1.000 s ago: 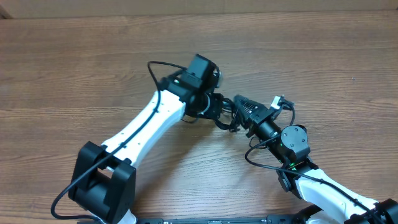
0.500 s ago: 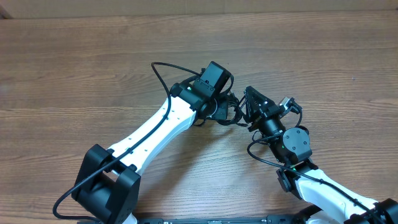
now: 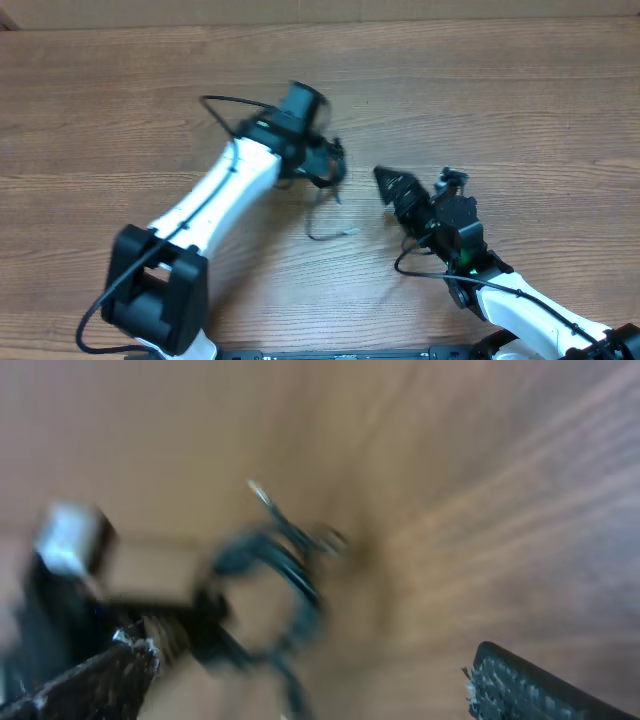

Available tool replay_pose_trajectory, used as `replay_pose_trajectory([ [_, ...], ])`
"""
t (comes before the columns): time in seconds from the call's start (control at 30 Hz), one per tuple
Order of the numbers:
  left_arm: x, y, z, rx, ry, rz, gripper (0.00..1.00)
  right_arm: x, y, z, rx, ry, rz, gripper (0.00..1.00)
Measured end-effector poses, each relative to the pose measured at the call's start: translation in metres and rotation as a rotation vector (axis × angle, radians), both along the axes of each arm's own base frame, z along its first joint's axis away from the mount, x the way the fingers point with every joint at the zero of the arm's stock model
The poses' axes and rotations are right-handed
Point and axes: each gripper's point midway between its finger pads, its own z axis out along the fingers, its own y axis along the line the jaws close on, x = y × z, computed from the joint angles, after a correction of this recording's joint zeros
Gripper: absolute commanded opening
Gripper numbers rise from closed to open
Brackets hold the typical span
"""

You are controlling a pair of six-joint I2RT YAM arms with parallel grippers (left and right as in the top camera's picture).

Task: Untangle cables

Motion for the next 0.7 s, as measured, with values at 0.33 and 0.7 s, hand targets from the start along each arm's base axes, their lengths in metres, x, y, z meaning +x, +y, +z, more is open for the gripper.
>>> replay_pose_trajectory([
  [0.33,0.018,0.057,0.001,-0.084,0.046,0.124,0.03,-0.047,0.049,-0.005,-0.178,-0.16,0.455,1.0],
  [0.7,-0.021,0.03,0.003,-0.331,0.388,0.515,0.04,-0.085,0.096,-0.011,-0.496,-0.414,0.647,1.0],
])
